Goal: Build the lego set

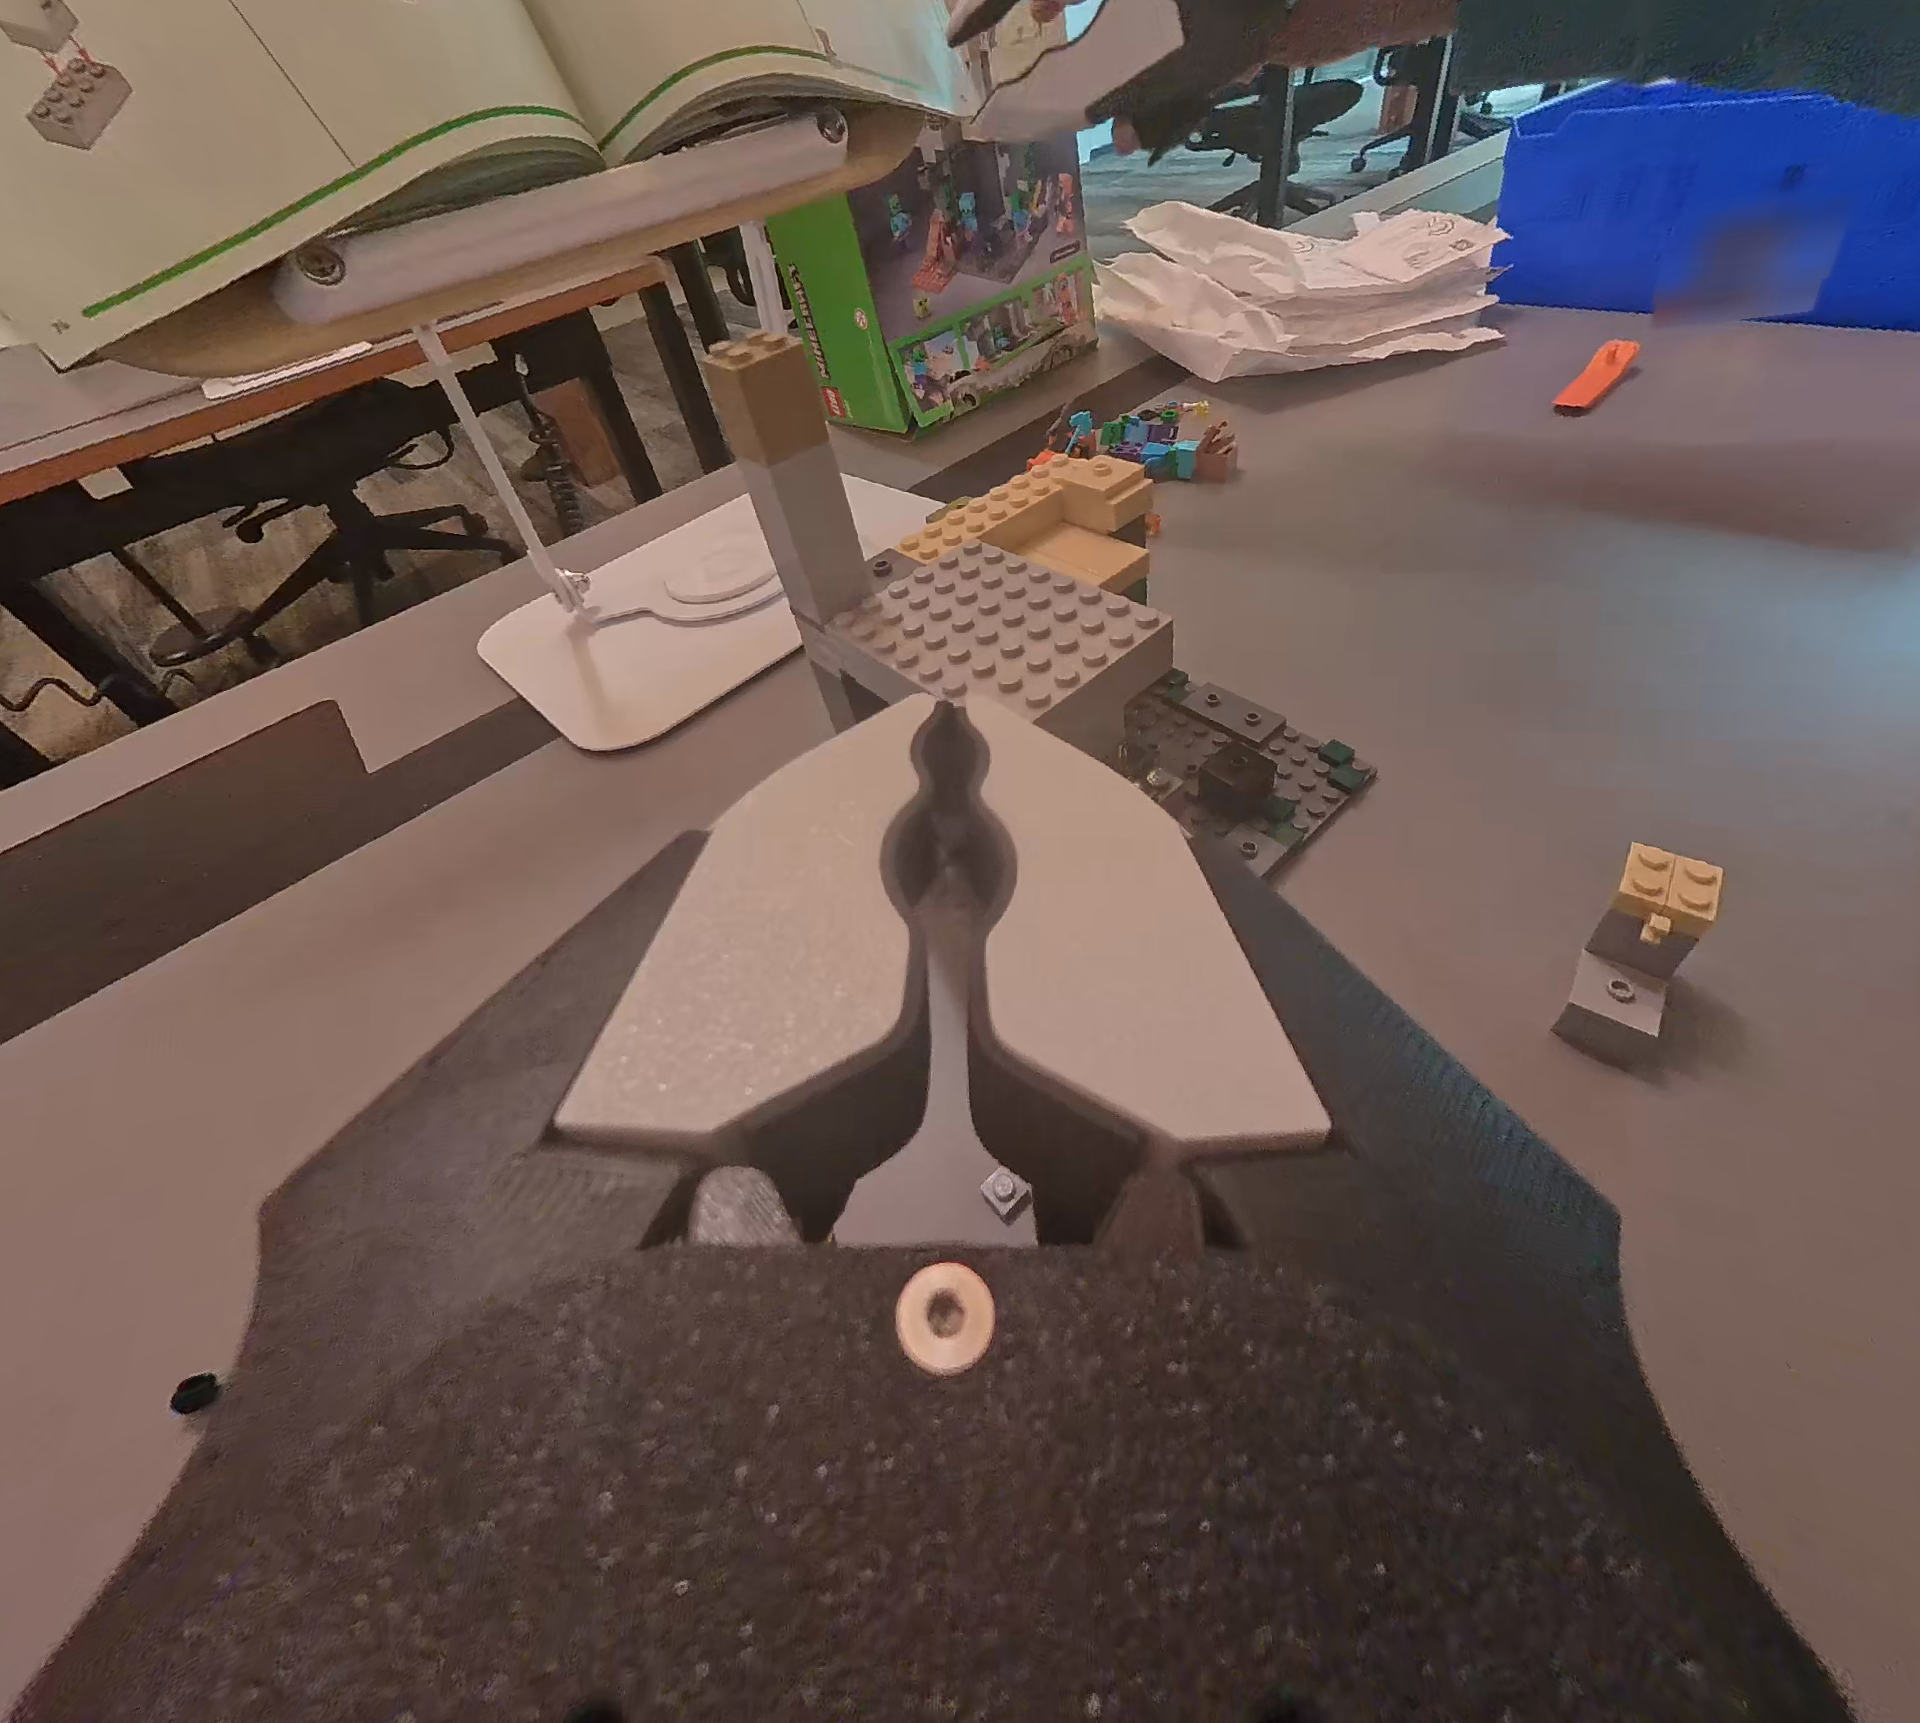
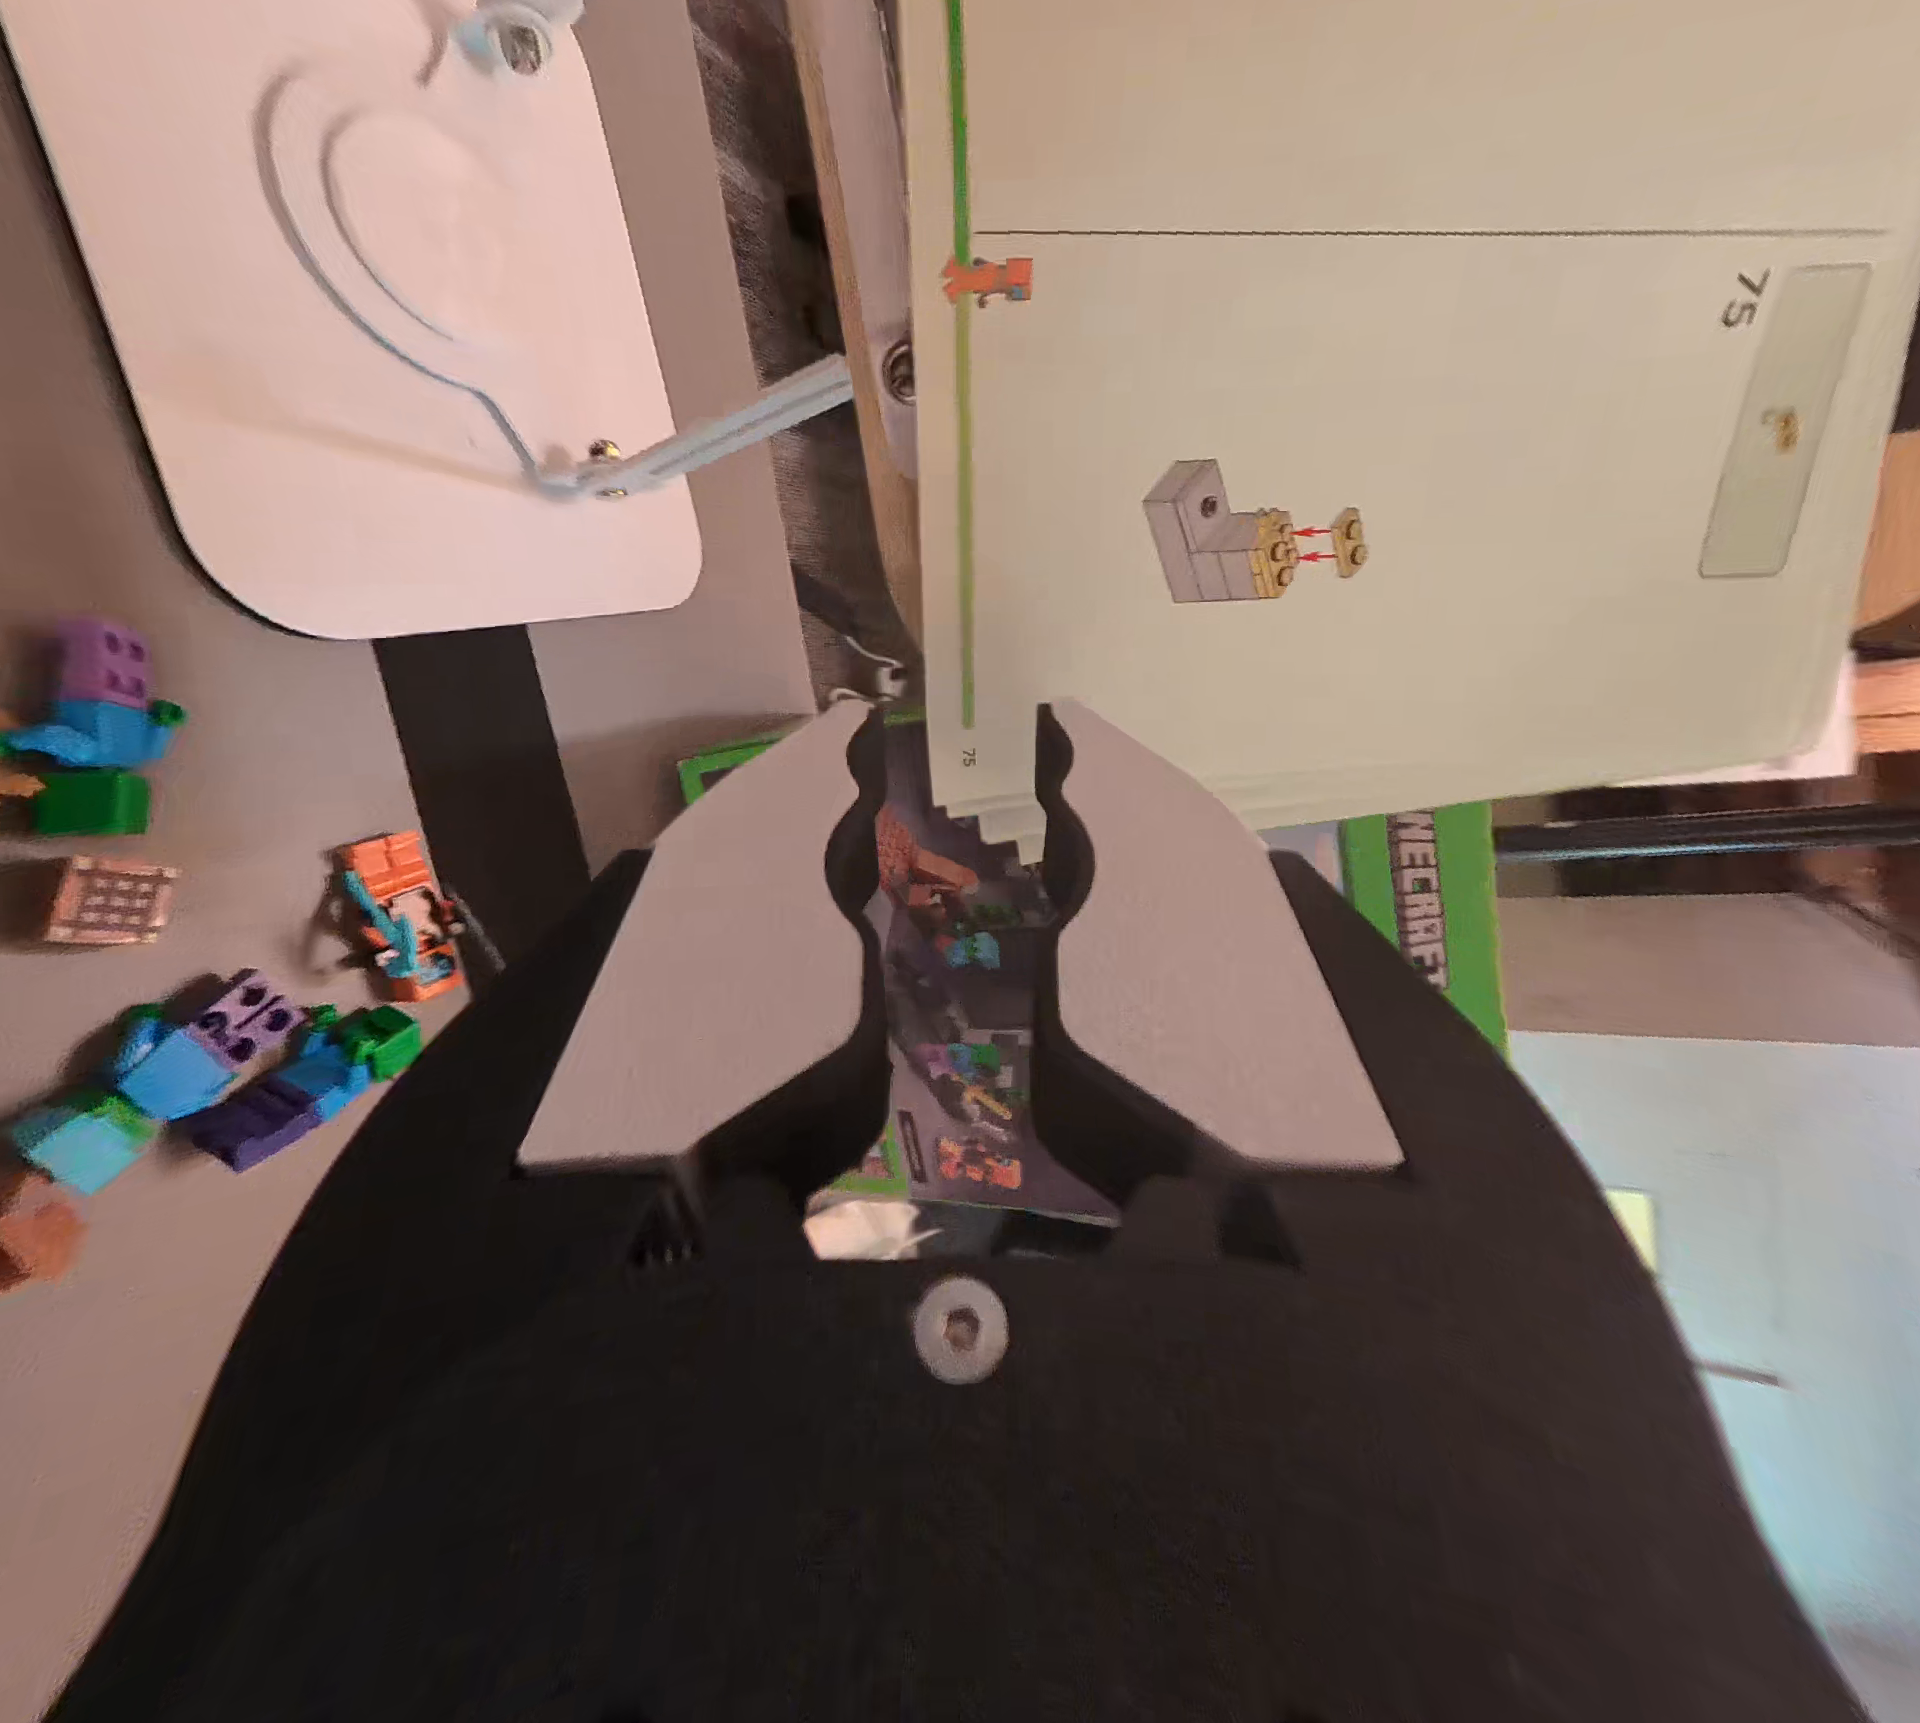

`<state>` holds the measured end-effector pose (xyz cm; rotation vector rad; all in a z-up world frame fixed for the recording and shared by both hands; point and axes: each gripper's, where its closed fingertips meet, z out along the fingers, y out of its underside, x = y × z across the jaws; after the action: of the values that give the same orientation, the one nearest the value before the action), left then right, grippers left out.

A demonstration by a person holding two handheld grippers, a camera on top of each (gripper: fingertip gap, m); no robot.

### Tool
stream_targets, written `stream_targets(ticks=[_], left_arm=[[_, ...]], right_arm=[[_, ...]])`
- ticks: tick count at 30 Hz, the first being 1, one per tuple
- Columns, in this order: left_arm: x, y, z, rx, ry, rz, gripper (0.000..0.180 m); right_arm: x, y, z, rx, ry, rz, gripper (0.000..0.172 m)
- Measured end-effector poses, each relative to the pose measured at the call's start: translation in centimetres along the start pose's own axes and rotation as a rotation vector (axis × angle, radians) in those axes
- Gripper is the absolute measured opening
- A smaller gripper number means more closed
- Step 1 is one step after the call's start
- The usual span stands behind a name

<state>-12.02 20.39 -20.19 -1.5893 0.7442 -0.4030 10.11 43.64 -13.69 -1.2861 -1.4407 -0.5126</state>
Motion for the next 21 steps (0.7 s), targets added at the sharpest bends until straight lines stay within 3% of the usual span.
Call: stream_targets(ticks=[8,14,21], left_arm=[[-0.1,0.2,0.0,-0.008,0.007,-0.006,0.000],[0.1,0.3,0.1,-0.013,0.022,-0.012,0.000],[0.3,0.3,0.0,-0.018,0.039,-0.013,0.000]], right_arm=[[-0.1,0.3,1.2,-0.024,0.044,-0.089,0.014],[0.0,0.3,1.2,-0.024,0.021,-0.072,0.002],[0.8,0.2,0.7,-0.014,0.005,-0.013,0.000]])
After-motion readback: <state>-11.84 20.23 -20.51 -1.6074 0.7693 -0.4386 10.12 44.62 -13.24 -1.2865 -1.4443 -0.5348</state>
